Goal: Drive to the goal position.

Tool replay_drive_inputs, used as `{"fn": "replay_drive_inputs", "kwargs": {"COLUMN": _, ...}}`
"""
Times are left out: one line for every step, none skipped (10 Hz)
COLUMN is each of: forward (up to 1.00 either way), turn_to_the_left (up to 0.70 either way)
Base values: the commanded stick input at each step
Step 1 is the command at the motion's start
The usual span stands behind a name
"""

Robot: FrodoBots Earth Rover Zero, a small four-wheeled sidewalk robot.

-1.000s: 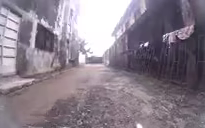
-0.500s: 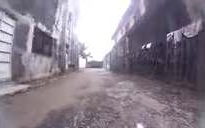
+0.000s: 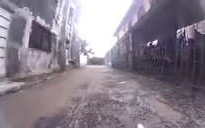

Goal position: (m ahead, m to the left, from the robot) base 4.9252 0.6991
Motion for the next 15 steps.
{"fn": "replay_drive_inputs", "kwargs": {"forward": 0.7, "turn_to_the_left": 0.0}}
{"fn": "replay_drive_inputs", "kwargs": {"forward": 0.7, "turn_to_the_left": 0.0}}
{"fn": "replay_drive_inputs", "kwargs": {"forward": 0.7, "turn_to_the_left": 0.0}}
{"fn": "replay_drive_inputs", "kwargs": {"forward": 0.7, "turn_to_the_left": 0.0}}
{"fn": "replay_drive_inputs", "kwargs": {"forward": 0.7, "turn_to_the_left": 0.0}}
{"fn": "replay_drive_inputs", "kwargs": {"forward": 0.7, "turn_to_the_left": 0.0}}
{"fn": "replay_drive_inputs", "kwargs": {"forward": 0.7, "turn_to_the_left": 0.0}}
{"fn": "replay_drive_inputs", "kwargs": {"forward": 0.7, "turn_to_the_left": 0.0}}
{"fn": "replay_drive_inputs", "kwargs": {"forward": 0.7, "turn_to_the_left": 0.0}}
{"fn": "replay_drive_inputs", "kwargs": {"forward": 0.7, "turn_to_the_left": 0.0}}
{"fn": "replay_drive_inputs", "kwargs": {"forward": 0.7, "turn_to_the_left": 0.0}}
{"fn": "replay_drive_inputs", "kwargs": {"forward": 0.7, "turn_to_the_left": 0.0}}
{"fn": "replay_drive_inputs", "kwargs": {"forward": 0.7, "turn_to_the_left": 0.0}}
{"fn": "replay_drive_inputs", "kwargs": {"forward": 0.7, "turn_to_the_left": 0.0}}
{"fn": "replay_drive_inputs", "kwargs": {"forward": 0.7, "turn_to_the_left": 0.0}}
